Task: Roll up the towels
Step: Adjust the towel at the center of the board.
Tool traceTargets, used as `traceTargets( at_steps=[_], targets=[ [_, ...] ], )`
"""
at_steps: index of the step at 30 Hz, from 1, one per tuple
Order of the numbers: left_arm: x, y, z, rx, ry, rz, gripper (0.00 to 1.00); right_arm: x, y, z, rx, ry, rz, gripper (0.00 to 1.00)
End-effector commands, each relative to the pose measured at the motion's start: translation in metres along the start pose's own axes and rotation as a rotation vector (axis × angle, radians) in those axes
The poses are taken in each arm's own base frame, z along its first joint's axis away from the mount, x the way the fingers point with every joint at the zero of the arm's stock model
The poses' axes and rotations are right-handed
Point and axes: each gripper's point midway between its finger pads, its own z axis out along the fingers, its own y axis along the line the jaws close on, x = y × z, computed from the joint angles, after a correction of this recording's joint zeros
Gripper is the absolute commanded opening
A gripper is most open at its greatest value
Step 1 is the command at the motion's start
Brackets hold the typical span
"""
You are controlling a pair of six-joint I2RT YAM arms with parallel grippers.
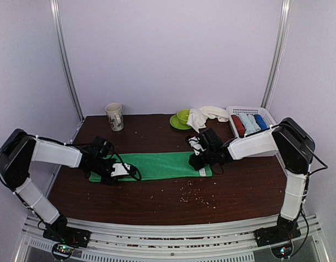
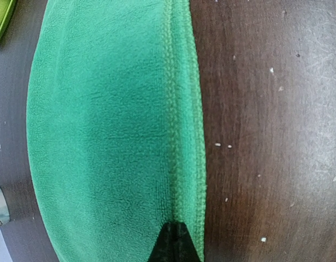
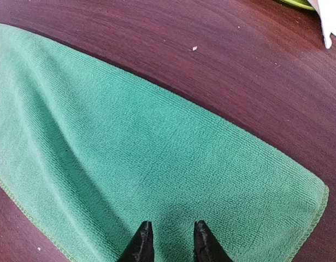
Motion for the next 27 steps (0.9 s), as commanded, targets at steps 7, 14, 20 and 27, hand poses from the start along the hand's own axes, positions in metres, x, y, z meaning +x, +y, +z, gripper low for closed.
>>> traceTargets(
  at_steps=[7, 14, 20, 27],
  targets=[
    [-0.005, 0.005, -0.002, -0.004, -0.006, 0.010, 0.00, 0.000, -0.013, 0.000, 0.060, 0.009, 0.014, 0.26],
    [-0.015, 0.012, -0.012, -0.020, -0.037, 0.015, 0.00, 0.002, -0.017, 0.003, 0.068, 0.020, 0.015, 0.26],
    [-0.018, 0.010, -0.016, -0.004, -0.048, 0.018, 0.00, 0.003, -0.019, 0.002, 0.070, 0.023, 0.016, 0.26],
    [-0.017, 0.009, -0.013, 0.006, -0.047, 0.009, 0.00, 0.004, -0.018, 0.003, 0.060, 0.027, 0.016, 0.26]
  ],
)
